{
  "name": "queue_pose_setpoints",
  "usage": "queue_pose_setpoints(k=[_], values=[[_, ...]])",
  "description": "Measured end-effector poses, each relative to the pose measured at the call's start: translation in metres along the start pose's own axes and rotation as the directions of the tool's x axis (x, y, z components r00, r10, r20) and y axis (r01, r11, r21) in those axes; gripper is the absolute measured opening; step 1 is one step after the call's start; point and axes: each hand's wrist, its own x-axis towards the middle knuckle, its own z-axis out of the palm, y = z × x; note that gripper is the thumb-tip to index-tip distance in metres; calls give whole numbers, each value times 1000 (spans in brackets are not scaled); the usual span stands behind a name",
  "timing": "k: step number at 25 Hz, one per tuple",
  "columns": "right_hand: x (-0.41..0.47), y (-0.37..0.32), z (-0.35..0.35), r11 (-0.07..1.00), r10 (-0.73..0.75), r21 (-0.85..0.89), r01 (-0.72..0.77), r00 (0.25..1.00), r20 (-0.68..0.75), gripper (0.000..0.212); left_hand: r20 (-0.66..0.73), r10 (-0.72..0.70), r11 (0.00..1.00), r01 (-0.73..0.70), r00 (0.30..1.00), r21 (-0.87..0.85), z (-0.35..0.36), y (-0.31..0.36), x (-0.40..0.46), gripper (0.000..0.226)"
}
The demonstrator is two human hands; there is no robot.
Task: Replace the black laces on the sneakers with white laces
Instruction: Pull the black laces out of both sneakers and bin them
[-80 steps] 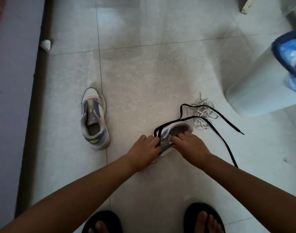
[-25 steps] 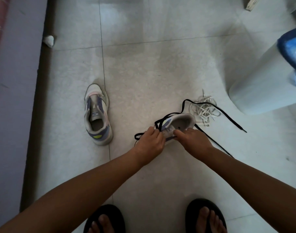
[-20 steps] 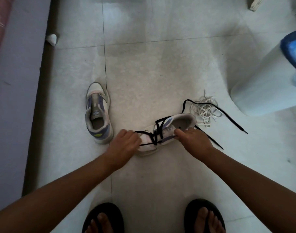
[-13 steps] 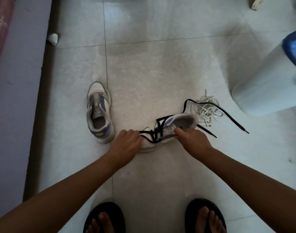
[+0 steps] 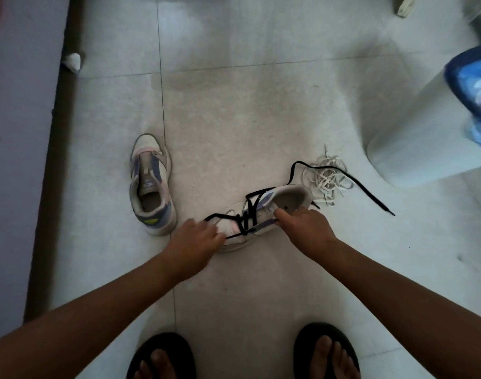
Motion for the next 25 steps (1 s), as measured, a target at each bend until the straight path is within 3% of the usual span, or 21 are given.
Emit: queue_pose_setpoints(k=[5, 9, 11, 14, 17, 19, 21, 25], values=[[0, 1, 1, 999, 10, 38, -12, 999, 47, 30, 137, -234, 971, 237, 963, -6, 34, -42, -93, 8], [1, 1, 6, 998, 15, 55, -18, 998, 59, 30, 155, -363, 931, 365, 919, 17, 33, -44, -88, 15], [1, 1, 7, 998, 20, 63, -24, 998, 55, 27, 111, -328, 943, 331, 938, -17, 21, -22, -52, 28], [1, -1, 7, 997, 38, 67, -41, 998, 46, 24, -10, -114, 993, 114, 993, 0, 1, 18, 15, 17], [0, -1, 6, 995, 41, 92, -45, 998, 39, 25, 102, -98, 994, 91, 990, 65, -12, 37, 59, 23], [0, -1, 3, 995, 35, 94, -39, 998, 44, 24, 162, -93, 992, 77, 982, 102, -19, 41, 69, 15], [-2, 0, -3, 997, 18, 69, -20, 999, 32, 22, 306, -65, 998, 57, 950, 34, -9, 39, 69, 25], [-2, 2, -7, 998, 11, 56, -10, 1000, -19, 31, 385, 23, 999, -3, 923, -52, 2, 21, 20, 34]])
